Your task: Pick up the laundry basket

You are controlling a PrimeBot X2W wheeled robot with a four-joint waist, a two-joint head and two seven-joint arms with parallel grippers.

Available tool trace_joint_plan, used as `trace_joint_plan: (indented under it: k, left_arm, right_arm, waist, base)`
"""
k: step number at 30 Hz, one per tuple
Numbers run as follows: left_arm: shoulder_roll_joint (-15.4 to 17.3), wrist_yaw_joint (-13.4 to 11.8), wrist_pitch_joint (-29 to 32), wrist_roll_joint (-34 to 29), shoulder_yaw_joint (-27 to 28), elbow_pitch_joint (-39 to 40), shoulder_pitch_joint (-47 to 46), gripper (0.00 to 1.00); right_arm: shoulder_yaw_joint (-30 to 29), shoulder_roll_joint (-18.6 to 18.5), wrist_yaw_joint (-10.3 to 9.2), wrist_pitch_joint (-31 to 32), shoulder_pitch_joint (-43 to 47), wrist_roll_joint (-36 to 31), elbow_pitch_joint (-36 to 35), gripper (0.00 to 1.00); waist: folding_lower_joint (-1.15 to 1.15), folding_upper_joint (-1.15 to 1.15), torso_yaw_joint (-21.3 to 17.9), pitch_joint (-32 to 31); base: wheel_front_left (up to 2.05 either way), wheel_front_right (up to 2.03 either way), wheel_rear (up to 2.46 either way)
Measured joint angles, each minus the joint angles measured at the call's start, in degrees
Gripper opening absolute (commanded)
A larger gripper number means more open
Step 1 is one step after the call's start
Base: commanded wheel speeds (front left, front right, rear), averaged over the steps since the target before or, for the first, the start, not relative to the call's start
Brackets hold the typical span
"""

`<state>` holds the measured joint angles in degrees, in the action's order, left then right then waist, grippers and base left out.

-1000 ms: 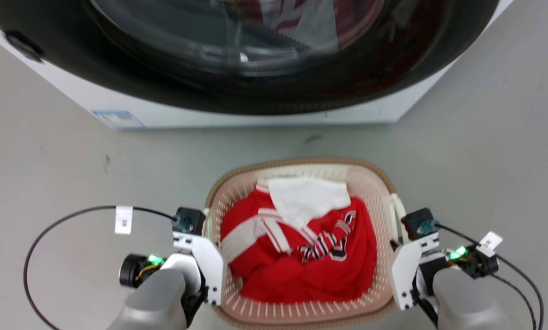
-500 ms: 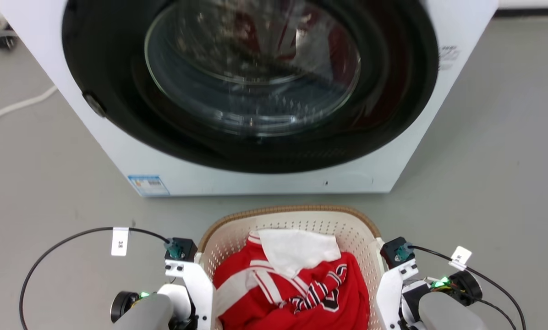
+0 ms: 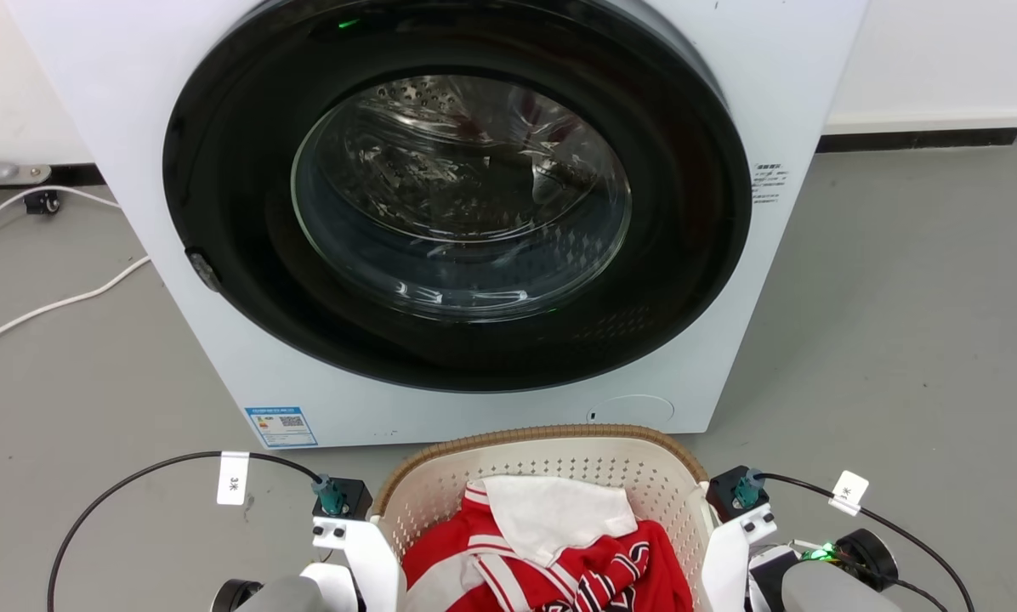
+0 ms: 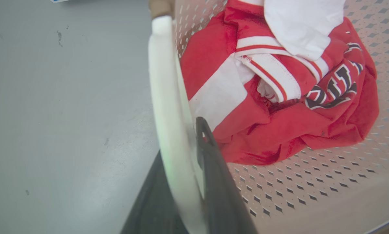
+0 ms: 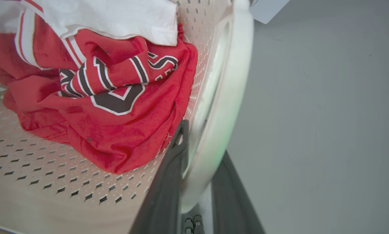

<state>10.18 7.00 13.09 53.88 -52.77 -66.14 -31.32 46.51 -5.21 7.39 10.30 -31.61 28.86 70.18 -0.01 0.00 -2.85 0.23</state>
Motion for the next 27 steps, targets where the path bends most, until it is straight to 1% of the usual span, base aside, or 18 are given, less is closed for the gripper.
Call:
trace_joint_plan:
  k: [12, 27]
  left_arm:
    - [-0.1, 0.01, 2.11, 3.89, -3.0, -0.2, 0.24, 0.0]
    - [0.37, 0.02, 2.02, 7.12, -6.11, -0.33, 0.25, 0.0]
  right_arm:
    - [5.83, -1.49, 0.01, 1.45, 0.05, 6.23, -0.53, 0.0]
    - [11.23, -1.9, 0.0, 1.33, -0.07, 11.61, -0.25, 0.0]
  waist:
    - [0.01, 0.0, -0.99, -1.34]
    - [0.01, 0.0, -1.08, -1.68]
  base:
    - [0.0, 0.0, 0.0]
    - [0.0, 0.0, 0.0]
